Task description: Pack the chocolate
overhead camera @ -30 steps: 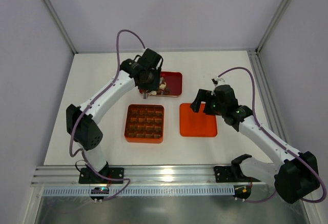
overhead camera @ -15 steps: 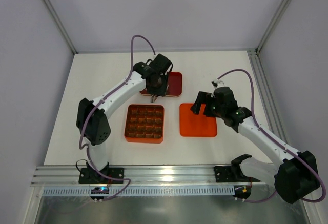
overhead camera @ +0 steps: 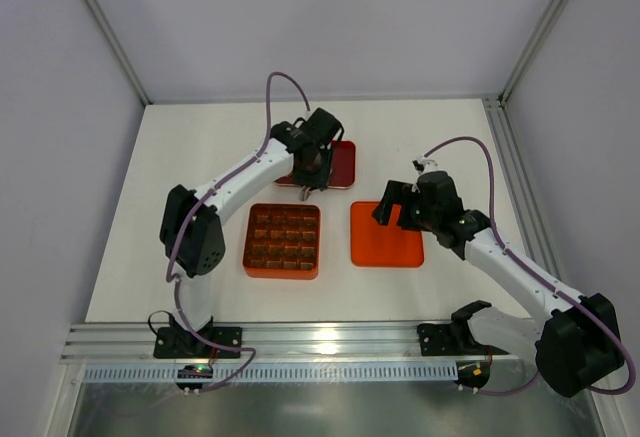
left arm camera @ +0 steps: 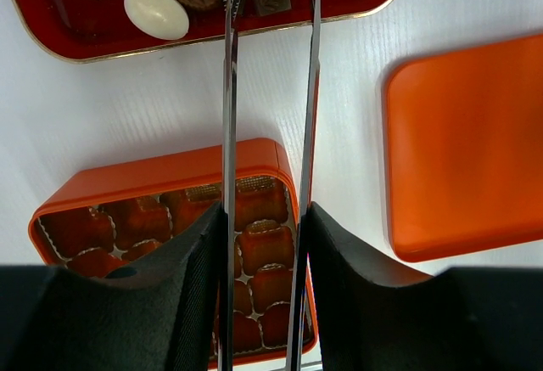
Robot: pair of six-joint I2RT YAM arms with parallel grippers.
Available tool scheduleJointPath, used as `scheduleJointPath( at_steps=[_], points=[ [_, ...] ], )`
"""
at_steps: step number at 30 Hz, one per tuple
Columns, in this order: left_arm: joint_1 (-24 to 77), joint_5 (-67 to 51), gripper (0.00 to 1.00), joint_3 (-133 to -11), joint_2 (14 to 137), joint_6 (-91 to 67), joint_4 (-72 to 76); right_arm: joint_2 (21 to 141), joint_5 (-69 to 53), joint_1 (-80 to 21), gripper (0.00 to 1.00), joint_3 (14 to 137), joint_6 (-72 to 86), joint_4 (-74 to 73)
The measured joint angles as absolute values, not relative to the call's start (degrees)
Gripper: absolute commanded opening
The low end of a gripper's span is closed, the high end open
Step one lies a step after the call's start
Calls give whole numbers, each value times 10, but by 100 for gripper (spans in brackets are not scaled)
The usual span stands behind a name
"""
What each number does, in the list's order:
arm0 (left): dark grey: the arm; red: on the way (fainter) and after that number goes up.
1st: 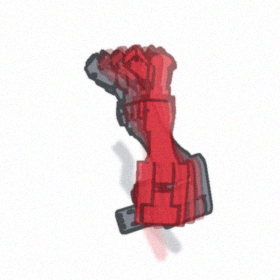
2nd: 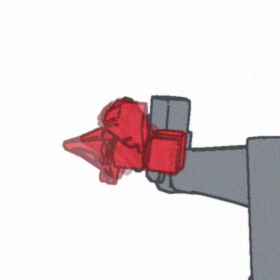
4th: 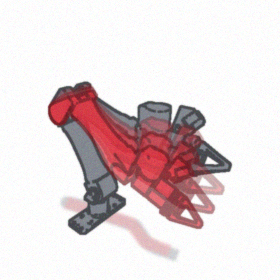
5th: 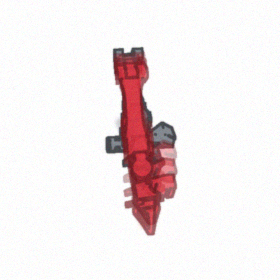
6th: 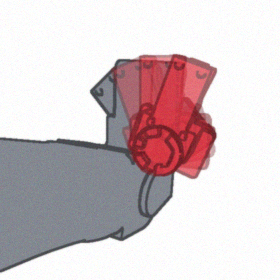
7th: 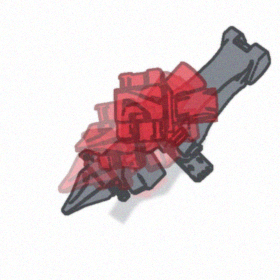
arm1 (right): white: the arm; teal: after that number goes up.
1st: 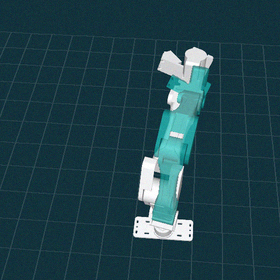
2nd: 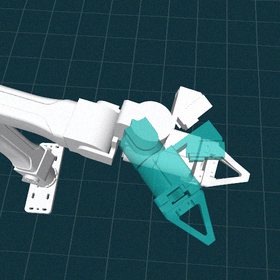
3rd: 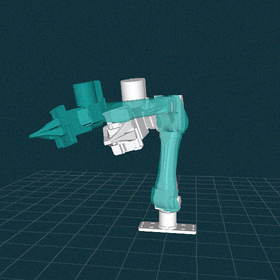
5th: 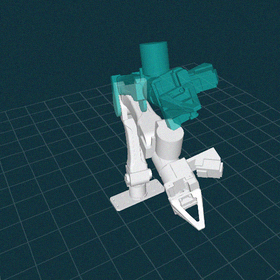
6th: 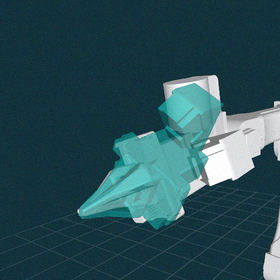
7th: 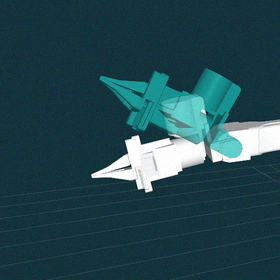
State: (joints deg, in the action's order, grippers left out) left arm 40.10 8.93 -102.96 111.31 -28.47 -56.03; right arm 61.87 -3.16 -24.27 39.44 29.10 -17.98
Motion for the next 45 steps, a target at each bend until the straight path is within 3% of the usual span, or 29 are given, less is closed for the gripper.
scheduleJointPath(
  at_steps=[34, 41, 45],
  points=[
    [402, 90, 34, -1062, 1164, -284, -555, 619, -31, -243, 100, 383, 291, -175],
    [402, 91, 22, -1072, 1167, -280, -556, 619, -31, -243, 100, 383, 291, -173],
    [402, 95, 20, -1097, 1173, -279, -563, 619, -31, -243, 100, 383, 291, -172]
  ],
)
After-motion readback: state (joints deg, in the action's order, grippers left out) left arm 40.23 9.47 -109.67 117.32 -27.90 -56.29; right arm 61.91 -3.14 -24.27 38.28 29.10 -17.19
